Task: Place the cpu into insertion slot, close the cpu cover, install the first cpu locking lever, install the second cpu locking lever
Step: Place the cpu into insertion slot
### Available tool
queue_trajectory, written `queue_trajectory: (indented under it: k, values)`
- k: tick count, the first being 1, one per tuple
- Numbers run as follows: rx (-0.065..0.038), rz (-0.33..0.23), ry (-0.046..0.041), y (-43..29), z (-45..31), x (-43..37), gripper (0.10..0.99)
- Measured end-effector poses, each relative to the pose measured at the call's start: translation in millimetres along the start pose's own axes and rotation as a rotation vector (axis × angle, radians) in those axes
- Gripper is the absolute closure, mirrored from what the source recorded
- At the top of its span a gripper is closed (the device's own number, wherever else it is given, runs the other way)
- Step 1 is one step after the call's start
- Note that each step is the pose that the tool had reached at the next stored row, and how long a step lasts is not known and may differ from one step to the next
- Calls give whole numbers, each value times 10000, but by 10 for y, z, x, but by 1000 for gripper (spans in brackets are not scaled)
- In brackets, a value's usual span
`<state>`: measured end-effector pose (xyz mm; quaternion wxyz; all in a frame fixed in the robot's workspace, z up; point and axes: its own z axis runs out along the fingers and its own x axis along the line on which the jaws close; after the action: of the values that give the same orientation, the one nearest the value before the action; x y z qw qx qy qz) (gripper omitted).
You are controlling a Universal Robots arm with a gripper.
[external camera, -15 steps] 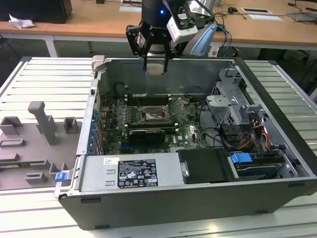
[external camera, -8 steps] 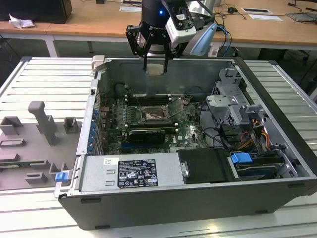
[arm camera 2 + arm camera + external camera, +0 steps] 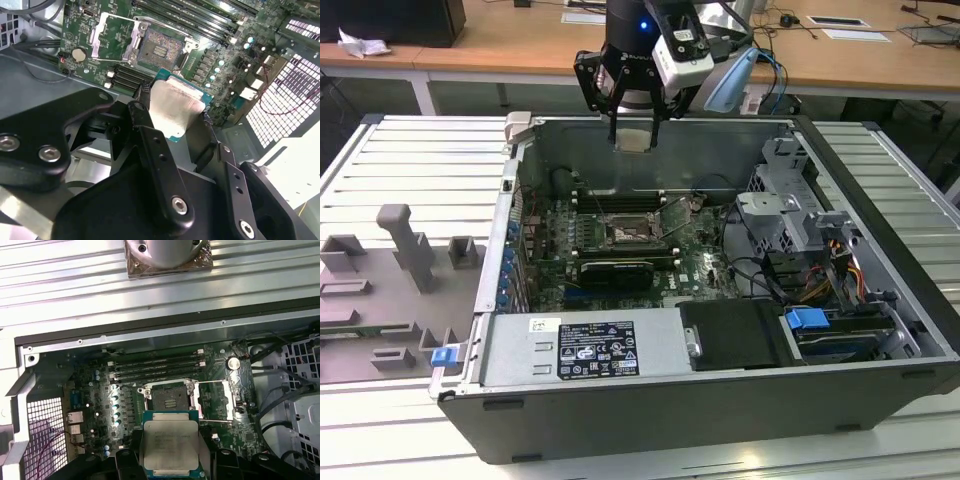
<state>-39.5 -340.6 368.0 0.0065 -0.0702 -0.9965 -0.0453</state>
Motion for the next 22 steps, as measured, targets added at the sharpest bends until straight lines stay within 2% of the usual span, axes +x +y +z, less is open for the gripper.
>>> queue_trajectory:
  k: [22]
  values:
    - [-15,731,-66,-2,16,1,557]
